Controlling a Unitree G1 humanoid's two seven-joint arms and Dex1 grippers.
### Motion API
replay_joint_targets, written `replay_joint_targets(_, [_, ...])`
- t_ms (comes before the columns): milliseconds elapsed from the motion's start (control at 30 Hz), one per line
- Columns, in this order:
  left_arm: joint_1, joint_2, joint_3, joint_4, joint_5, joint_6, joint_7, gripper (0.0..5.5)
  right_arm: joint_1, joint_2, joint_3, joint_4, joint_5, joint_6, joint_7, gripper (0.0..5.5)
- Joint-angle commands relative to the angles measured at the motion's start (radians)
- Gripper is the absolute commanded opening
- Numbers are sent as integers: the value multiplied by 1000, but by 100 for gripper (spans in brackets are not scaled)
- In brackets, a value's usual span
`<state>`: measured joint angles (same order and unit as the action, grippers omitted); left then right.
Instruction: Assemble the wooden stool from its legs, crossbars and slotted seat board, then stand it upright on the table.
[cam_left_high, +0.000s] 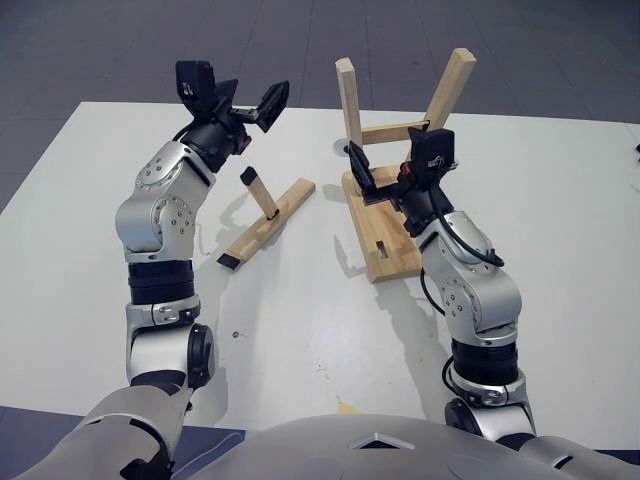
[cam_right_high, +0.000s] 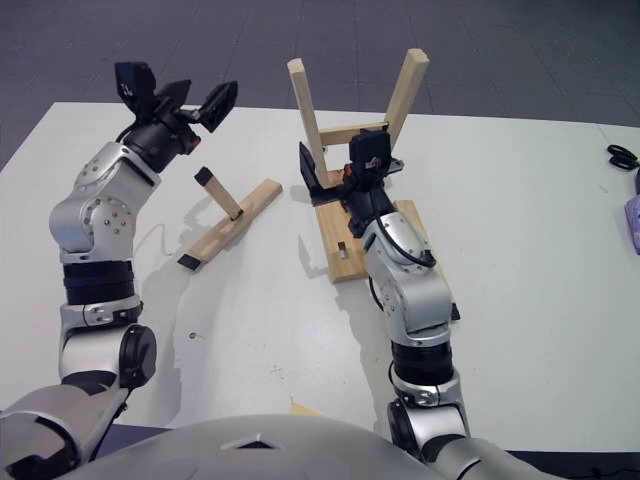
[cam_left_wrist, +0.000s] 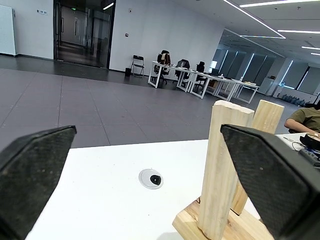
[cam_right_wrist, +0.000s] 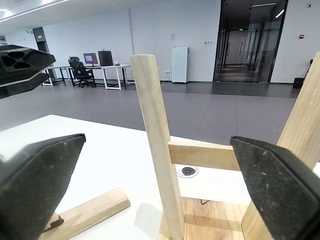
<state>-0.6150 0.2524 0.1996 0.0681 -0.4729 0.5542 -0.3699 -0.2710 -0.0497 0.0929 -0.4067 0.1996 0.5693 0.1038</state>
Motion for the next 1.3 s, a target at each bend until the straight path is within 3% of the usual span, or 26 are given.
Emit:
replay_joint_targets(33, [48, -14, -58, 69, 48, -32, -21, 538, 4, 3, 5, -10, -3, 1, 1, 540])
replay_joint_targets(167, [30, -35, -25, 232, 50, -97, -17, 486, 13, -1, -1, -15, -8, 7, -5, 540])
replay_joint_targets(300, [-21, -27, 19, 181, 0, -86, -17, 539, 21, 1, -9, -23, -5, 13, -8, 540])
replay_joint_targets(467, [-12, 27, 66, 63, -18, -49, 19, 539, 17, 5, -10, -20, -6, 8, -10, 540])
replay_joint_targets(633, [247, 164, 56, -88, 10, 26, -72, 539, 33, 1, -14, -26, -8, 9, -13, 540])
replay_joint_targets(833, [456, 293, 184, -293, -198, 207, -225, 539, 76, -22, -24, -55, -6, 26, -7, 540])
replay_joint_targets(900, [492, 328, 148, -325, -197, 238, -246, 539, 77, -23, -24, -58, -7, 30, -7, 540])
replay_joint_targets(1100, [535, 390, -167, -198, 66, 122, -290, 539, 64, -14, -13, -53, -12, 31, -12, 540])
replay_joint_targets(1300, [472, 401, -306, -45, 234, 5, -326, 519, 56, -15, -6, -49, -19, 30, -6, 540])
